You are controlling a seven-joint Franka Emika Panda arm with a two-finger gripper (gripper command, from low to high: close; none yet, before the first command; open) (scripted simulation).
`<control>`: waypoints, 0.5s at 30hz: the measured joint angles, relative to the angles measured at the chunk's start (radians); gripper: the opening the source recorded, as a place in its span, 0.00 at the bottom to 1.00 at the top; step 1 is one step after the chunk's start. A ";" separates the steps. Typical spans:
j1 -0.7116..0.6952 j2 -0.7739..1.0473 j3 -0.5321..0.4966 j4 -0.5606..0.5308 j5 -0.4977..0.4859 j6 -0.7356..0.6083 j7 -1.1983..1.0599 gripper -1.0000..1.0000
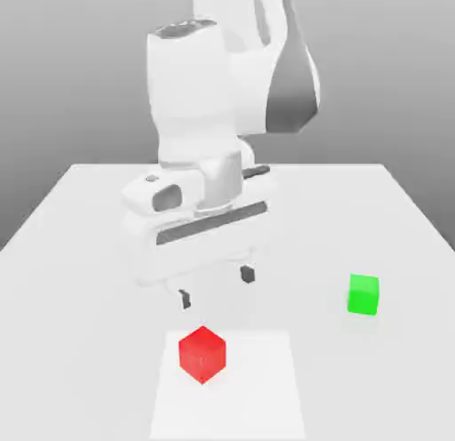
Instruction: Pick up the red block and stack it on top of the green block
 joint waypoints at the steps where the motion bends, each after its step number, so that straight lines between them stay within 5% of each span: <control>1: -0.007 0.028 -0.003 -0.021 -0.026 0.021 -0.019 0.50; 5: -0.039 0.110 0.000 -0.053 -0.074 0.089 -0.062 0.50; 15: -0.105 0.298 0.124 -0.026 0.110 0.241 -0.204 0.50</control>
